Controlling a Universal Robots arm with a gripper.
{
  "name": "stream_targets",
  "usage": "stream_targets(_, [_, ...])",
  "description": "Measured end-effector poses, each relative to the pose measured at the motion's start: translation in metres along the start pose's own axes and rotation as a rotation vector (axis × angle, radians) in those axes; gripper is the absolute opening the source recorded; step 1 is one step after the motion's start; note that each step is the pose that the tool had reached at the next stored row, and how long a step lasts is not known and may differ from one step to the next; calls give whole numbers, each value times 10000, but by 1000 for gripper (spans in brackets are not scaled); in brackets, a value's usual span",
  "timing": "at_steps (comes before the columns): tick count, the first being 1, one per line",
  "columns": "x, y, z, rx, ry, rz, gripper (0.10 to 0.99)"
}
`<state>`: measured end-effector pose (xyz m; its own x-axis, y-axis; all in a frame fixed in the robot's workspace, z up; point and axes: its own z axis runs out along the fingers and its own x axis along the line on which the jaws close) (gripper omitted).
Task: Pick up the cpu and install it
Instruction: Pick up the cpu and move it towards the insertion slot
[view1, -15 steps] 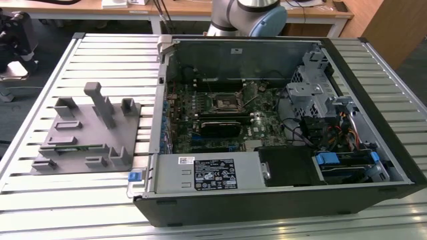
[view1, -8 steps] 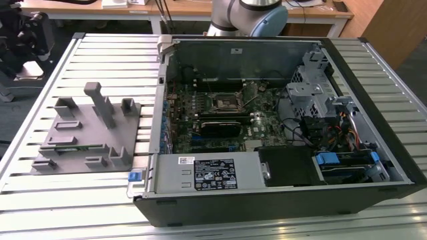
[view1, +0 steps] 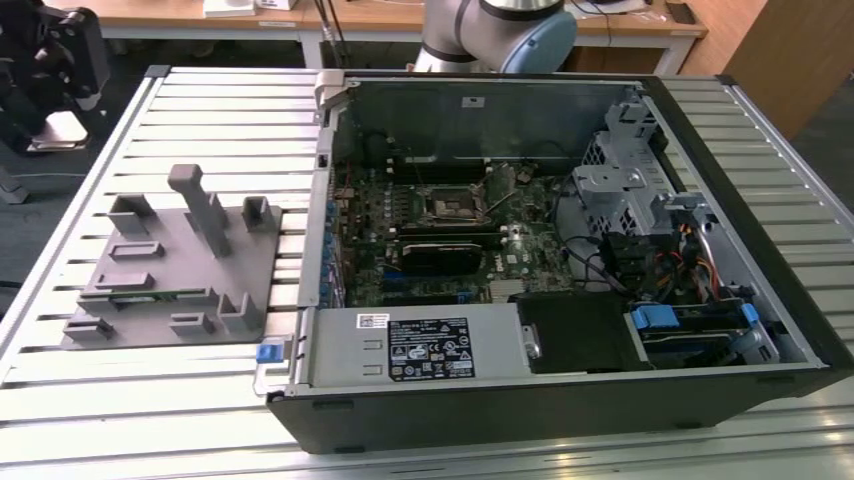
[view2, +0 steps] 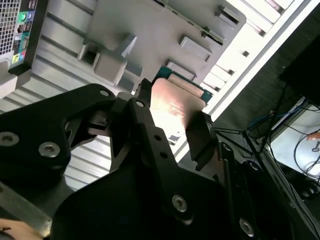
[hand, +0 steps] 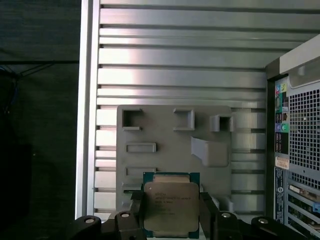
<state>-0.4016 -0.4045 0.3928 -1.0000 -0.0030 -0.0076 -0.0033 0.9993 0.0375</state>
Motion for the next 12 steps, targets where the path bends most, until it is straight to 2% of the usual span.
stream_targets(12, [-296,-4,11,5,1,5,533])
